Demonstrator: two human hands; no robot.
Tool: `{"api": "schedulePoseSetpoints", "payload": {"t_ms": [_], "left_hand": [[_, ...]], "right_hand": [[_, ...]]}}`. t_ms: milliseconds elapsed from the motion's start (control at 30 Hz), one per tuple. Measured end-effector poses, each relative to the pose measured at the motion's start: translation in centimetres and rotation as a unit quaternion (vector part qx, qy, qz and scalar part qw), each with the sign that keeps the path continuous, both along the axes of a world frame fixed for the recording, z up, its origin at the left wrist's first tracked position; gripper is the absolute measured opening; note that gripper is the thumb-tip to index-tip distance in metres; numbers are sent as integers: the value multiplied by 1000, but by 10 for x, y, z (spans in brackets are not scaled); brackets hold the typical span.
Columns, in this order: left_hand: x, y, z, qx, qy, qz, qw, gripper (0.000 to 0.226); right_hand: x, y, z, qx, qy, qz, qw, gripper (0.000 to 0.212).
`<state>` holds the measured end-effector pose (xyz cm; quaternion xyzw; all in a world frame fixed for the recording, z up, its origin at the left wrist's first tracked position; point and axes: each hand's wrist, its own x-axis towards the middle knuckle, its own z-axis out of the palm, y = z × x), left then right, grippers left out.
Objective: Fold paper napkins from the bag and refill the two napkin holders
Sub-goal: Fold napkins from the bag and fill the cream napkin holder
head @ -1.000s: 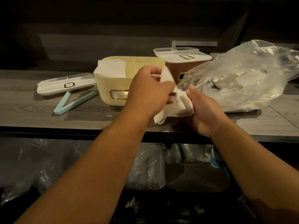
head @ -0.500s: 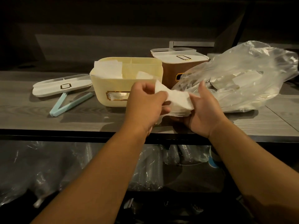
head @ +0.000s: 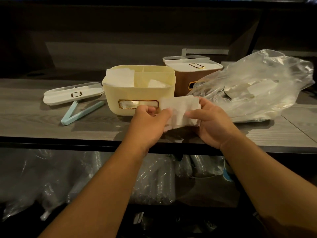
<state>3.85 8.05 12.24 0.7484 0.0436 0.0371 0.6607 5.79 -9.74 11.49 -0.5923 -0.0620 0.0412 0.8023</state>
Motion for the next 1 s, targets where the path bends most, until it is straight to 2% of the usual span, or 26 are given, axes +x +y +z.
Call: {"api": "schedulePoseSetpoints", "payload": {"t_ms": [33, 133, 233, 333, 500, 700, 1000], "left_hand": [[-1, 4, 1, -4, -2, -13, 1000, 56], [-5, 16, 4, 19, -32, -41, 998, 50], [-4, 27, 5, 14, -49, -81, 995, 48], [-4, 31, 0, 65, -66, -114, 989, 44], [-4, 29, -15, 108, -116, -98, 982, 37], [-6, 21, -12, 149, -147, -84, 974, 34], [-3, 8, -11, 104, -158, -87, 978, 49]], "right_hand": [[0, 1, 0, -11, -31, 10, 999, 46], [-4, 2, 1, -26, -87, 20, 996, 38], [-8, 1, 3, -39, -85, 25, 995, 35], [-11, 3, 2, -83, -72, 39, 993, 37], [-10, 8, 1, -120, -65, -5, 991, 49], [-7, 8, -4, -166, -84, -37, 982, 46], [-11, 9, -2, -192, -110, -48, 974, 55]]}}
